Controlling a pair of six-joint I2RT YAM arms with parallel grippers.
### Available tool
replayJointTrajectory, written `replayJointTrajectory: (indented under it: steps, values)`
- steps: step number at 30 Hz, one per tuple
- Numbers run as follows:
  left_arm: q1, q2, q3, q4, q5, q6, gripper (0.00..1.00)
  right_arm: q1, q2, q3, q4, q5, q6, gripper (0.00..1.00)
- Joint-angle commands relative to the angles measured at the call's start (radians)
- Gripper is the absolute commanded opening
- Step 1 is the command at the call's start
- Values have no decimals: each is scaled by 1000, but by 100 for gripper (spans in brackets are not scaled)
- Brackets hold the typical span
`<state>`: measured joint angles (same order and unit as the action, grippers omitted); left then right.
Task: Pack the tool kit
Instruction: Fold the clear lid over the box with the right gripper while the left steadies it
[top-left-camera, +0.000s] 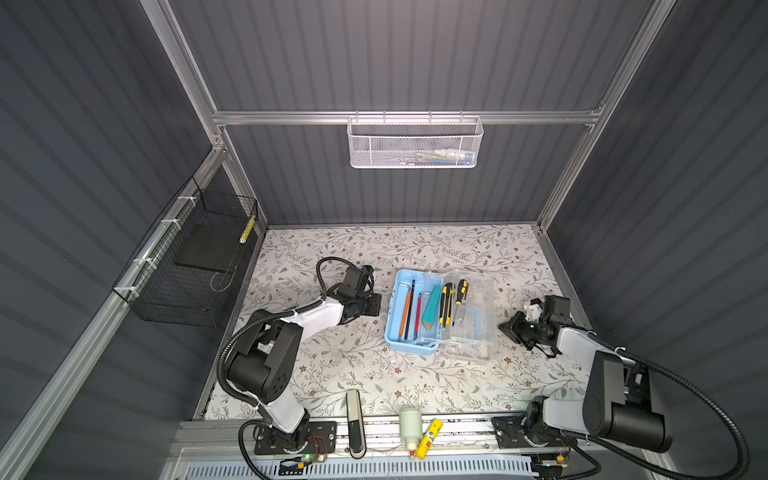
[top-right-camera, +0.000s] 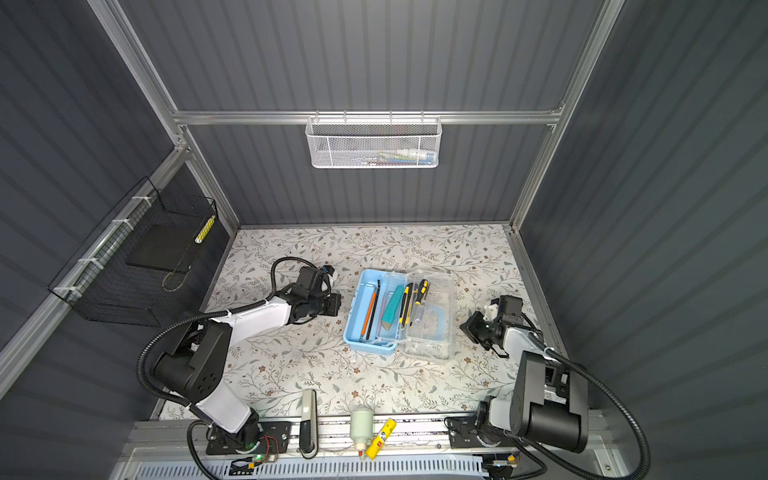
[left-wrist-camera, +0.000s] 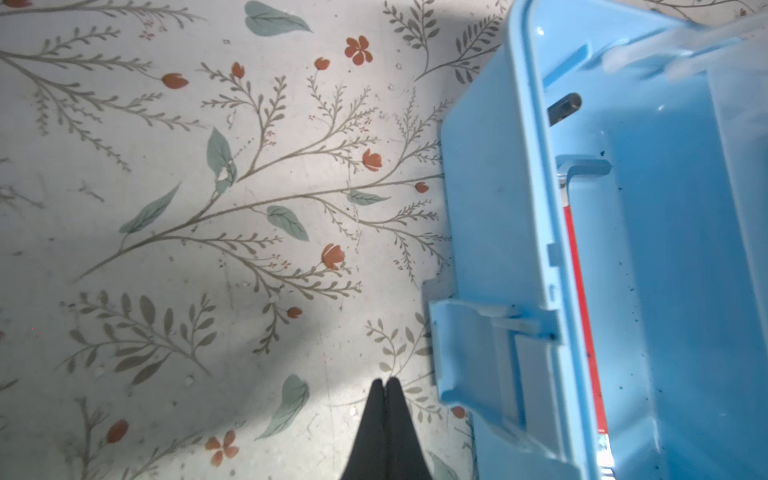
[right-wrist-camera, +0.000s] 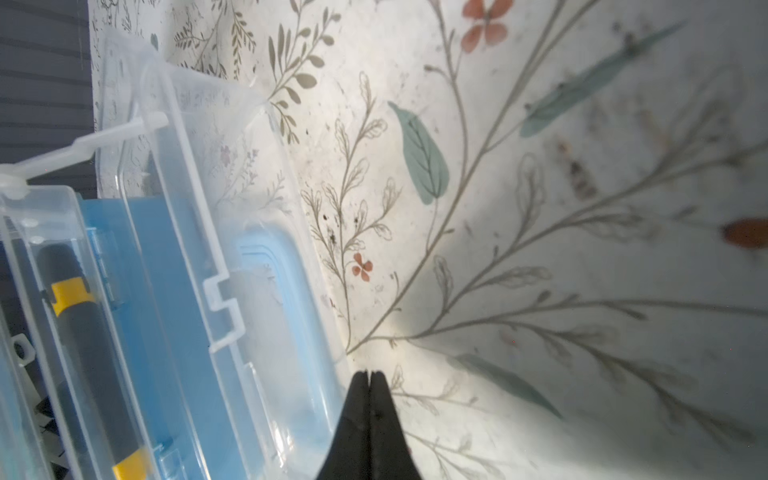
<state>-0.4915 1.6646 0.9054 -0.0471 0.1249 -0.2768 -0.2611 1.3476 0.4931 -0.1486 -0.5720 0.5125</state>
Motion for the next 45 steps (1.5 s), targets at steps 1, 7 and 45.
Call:
replayJointTrajectory:
  steps: [1,7,45]
  values:
    - [-26,-3,-48,113,56,-4,0,-3,48,31,69,-59,19,0]
    - [-38,7,-30,114,85,-2,0,-1,116,37,147,-124,49,0]
    - [-113,9,-43,190,183,-32,0,61,-413,-39,40,-352,240,0]
